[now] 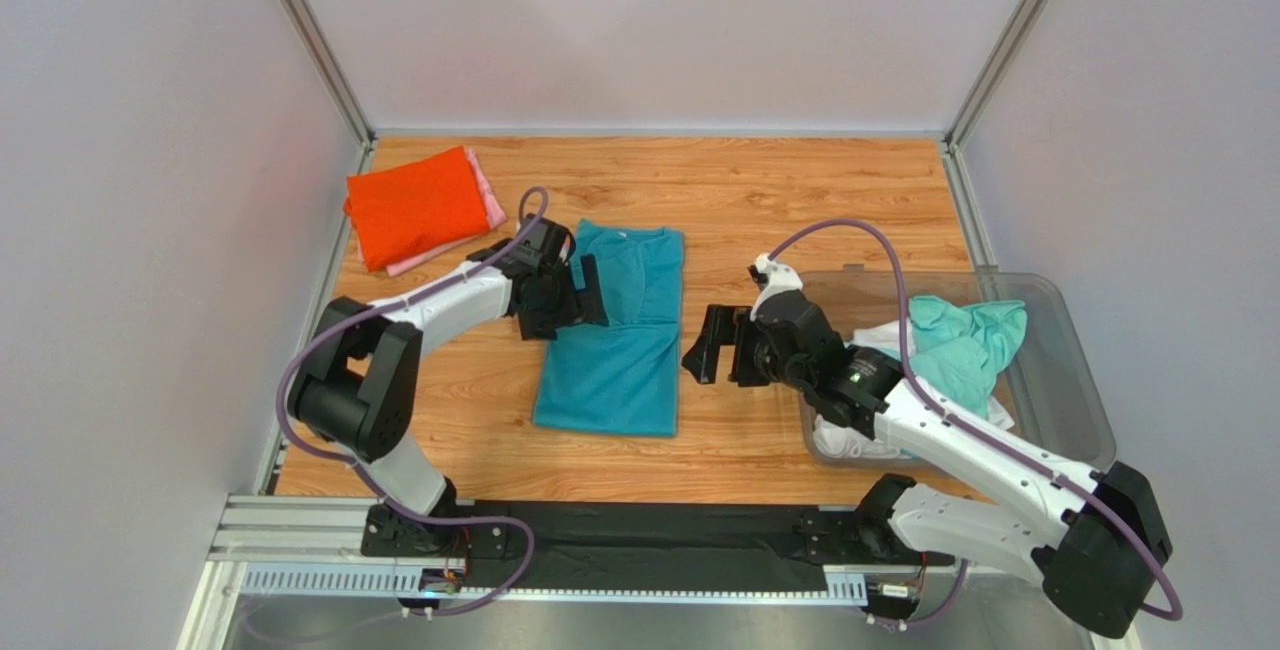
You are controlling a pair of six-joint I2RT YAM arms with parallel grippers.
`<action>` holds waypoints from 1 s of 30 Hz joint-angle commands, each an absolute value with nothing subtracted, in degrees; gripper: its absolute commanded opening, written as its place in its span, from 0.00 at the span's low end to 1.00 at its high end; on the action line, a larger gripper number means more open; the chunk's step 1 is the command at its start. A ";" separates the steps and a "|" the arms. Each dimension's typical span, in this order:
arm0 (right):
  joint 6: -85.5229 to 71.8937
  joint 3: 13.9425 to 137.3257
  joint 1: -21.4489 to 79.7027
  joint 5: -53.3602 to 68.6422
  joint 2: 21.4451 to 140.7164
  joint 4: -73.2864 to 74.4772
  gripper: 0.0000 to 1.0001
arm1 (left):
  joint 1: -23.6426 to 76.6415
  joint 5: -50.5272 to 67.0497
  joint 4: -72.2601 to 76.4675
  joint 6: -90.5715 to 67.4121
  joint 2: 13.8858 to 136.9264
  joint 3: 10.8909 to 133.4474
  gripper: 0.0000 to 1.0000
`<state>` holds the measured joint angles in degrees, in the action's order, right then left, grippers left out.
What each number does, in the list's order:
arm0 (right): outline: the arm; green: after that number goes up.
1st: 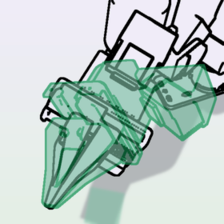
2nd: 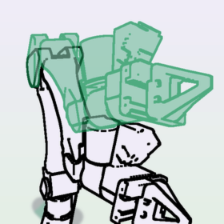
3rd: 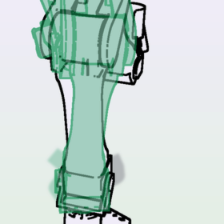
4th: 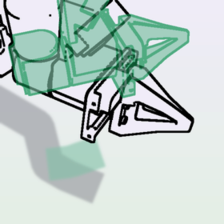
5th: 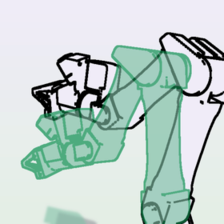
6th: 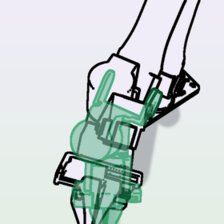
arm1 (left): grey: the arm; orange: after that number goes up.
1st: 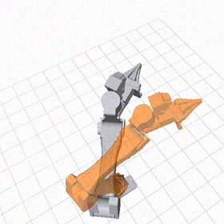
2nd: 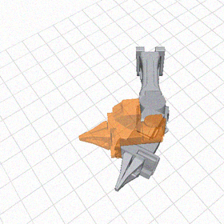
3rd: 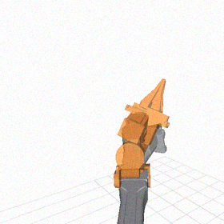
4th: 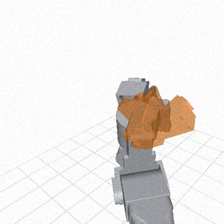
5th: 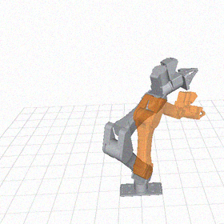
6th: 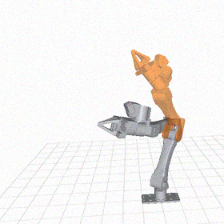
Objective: Fold and stack the t-shirts
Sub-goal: Fold the tshirt
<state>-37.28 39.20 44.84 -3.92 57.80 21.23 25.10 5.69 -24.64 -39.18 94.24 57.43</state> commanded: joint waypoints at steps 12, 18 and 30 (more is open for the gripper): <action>-36.21 39.99 50.26 -5.80 53.70 24.87 1.00 | 21.36 2.20 -29.96 -35.51 83.37 59.61 1.00; -36.39 42.45 63.44 -10.80 61.07 23.12 1.00 | 21.36 -2.98 -37.87 -41.90 63.04 45.49 1.00; -35.60 53.61 72.16 -16.08 84.72 23.38 0.99 | 21.36 -2.11 -37.71 -48.16 47.10 27.78 0.75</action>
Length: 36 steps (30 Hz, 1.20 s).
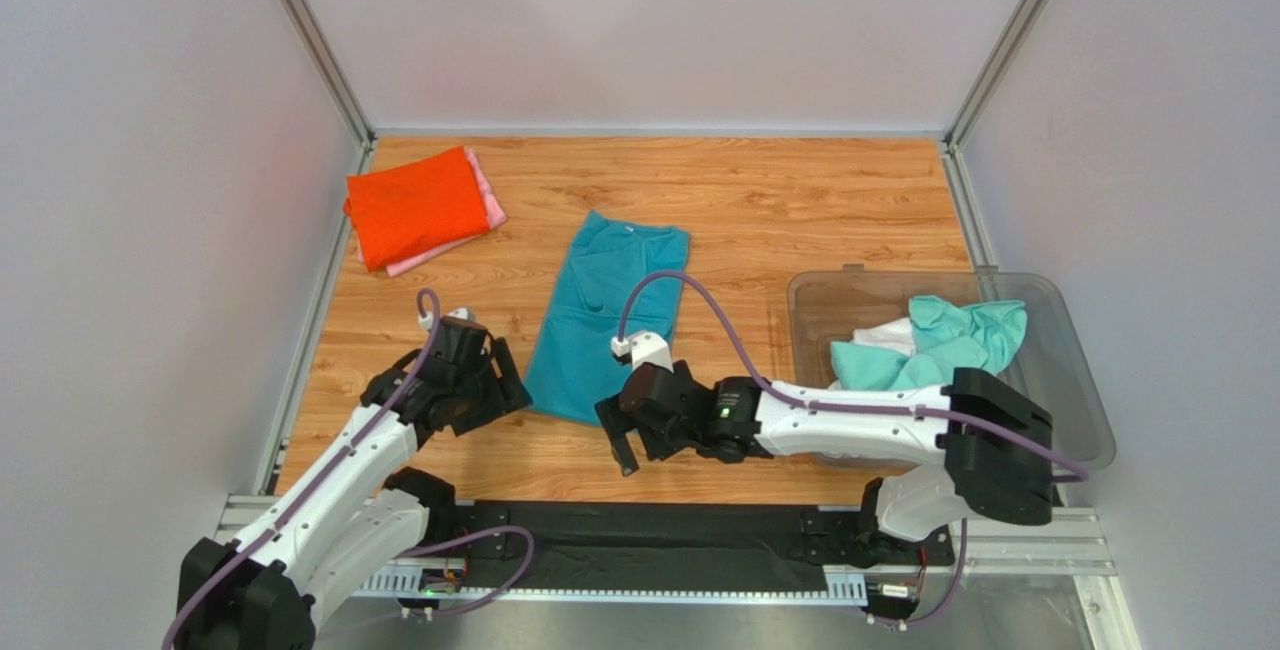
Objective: Fold and stack the t-shirts
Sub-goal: Fold the tshirt
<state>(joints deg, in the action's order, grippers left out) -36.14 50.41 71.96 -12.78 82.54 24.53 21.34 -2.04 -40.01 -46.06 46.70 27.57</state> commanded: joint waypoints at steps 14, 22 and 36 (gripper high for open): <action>-33.23 55.19 69.61 -15.21 91.23 23.64 0.74 | 21.27 0.35 -31.11 -47.99 61.43 27.33 0.38; -32.17 55.46 69.00 -14.41 93.25 23.55 0.71 | 21.27 0.09 -30.50 -48.25 62.23 27.42 0.38; -32.60 54.84 68.29 -13.97 93.69 23.55 0.64 | 20.39 0.09 -31.90 -49.30 56.52 28.48 0.39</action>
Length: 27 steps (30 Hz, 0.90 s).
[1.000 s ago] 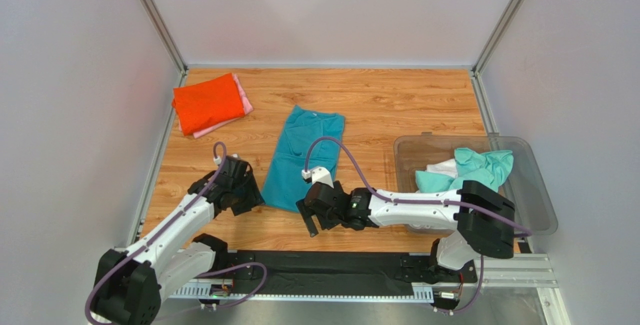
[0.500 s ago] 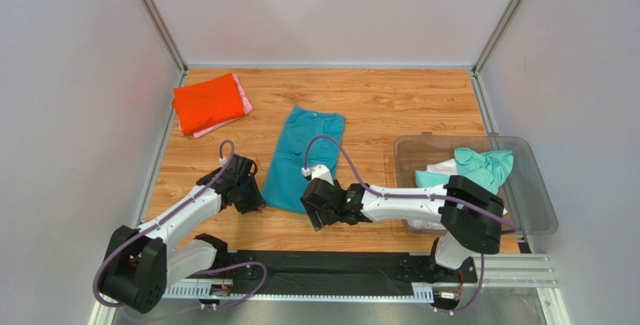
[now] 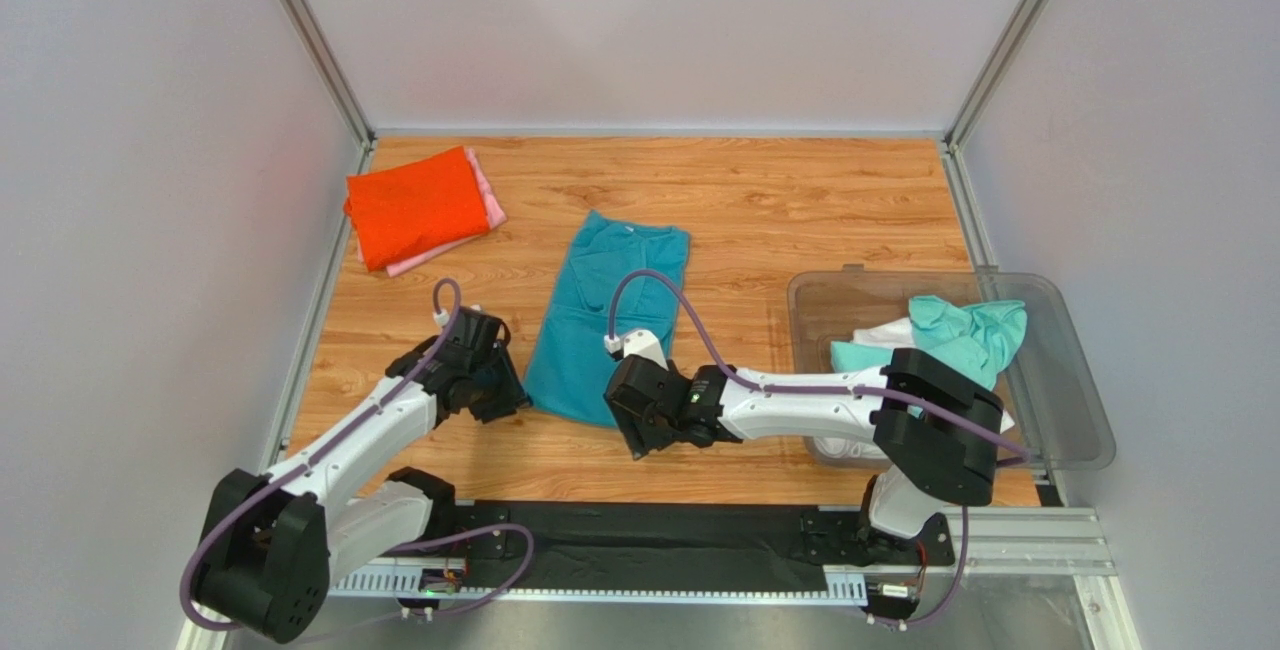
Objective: Fold and stack the t-shirts
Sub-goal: Fold the tshirt
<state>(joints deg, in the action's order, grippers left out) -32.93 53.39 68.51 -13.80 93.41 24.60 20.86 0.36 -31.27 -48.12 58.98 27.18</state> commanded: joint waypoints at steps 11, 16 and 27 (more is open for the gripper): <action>-32.69 54.14 68.20 -12.66 94.04 22.32 0.44 | 20.21 0.09 -29.19 -49.57 62.83 29.27 0.41; -33.05 53.88 68.20 -11.34 94.57 21.27 0.33 | 20.21 0.09 -27.60 -49.04 67.23 29.27 0.35; -35.24 53.61 68.64 -5.72 92.74 20.22 0.00 | 20.21 1.05 -30.23 -48.08 57.15 26.37 0.00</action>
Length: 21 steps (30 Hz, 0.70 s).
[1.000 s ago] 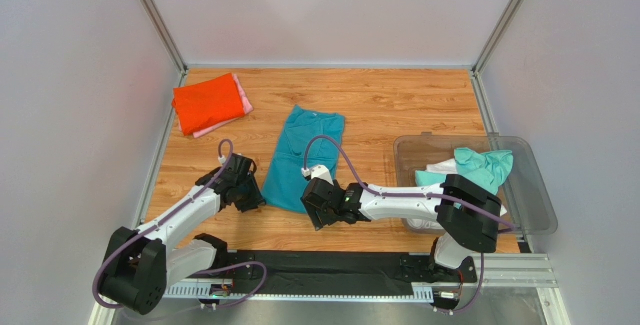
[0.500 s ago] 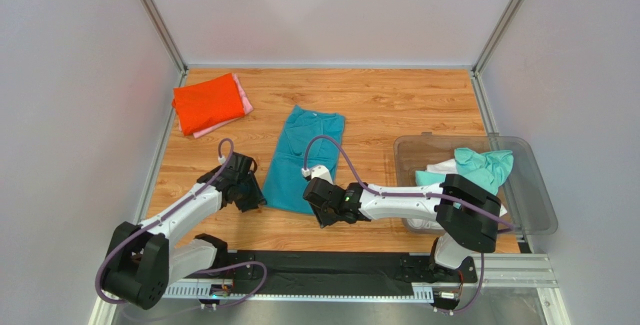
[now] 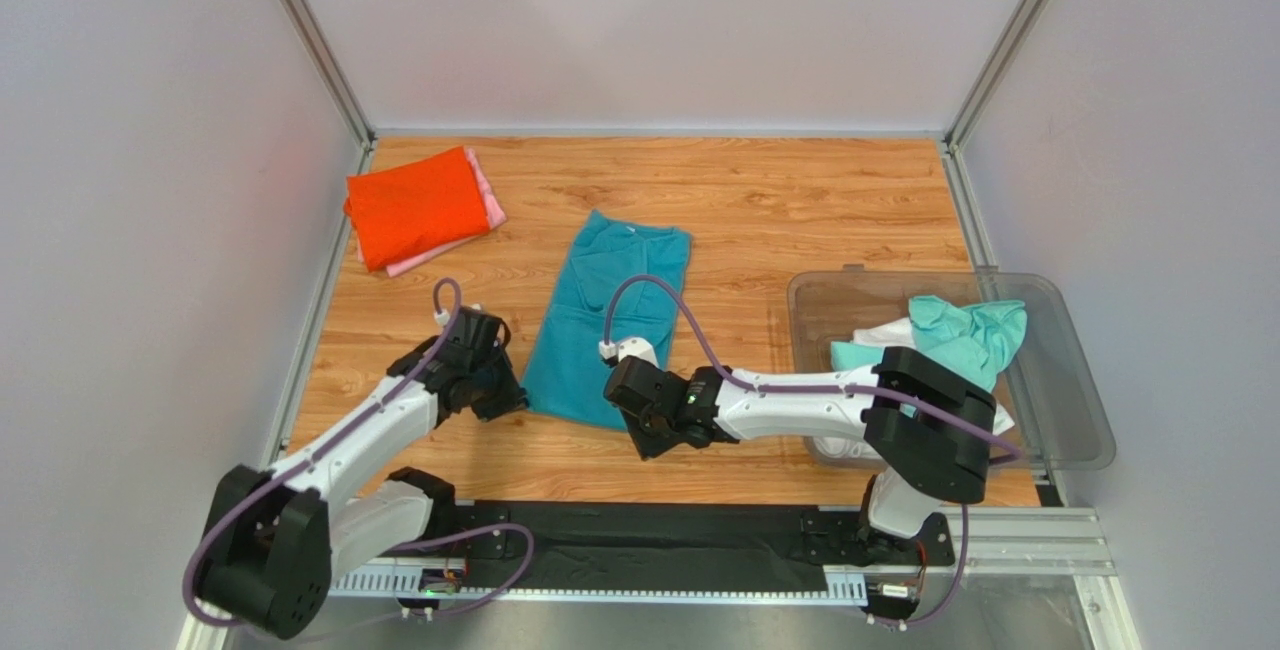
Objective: Fold and stack the t-shirts
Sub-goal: Fold the tshirt
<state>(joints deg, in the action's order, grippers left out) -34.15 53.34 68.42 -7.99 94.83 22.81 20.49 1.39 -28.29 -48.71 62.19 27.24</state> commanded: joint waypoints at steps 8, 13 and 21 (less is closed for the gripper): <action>-35.50 54.05 73.82 2.89 86.58 19.43 0.00 | 20.22 0.44 -41.91 -50.97 35.53 26.19 0.00; -36.56 54.14 77.42 5.36 83.32 18.54 0.00 | 20.21 0.09 -49.20 -52.82 25.69 28.12 0.00; -38.06 57.21 78.40 -7.02 89.90 23.99 0.26 | 20.21 0.26 -50.89 -54.93 22.23 26.63 0.00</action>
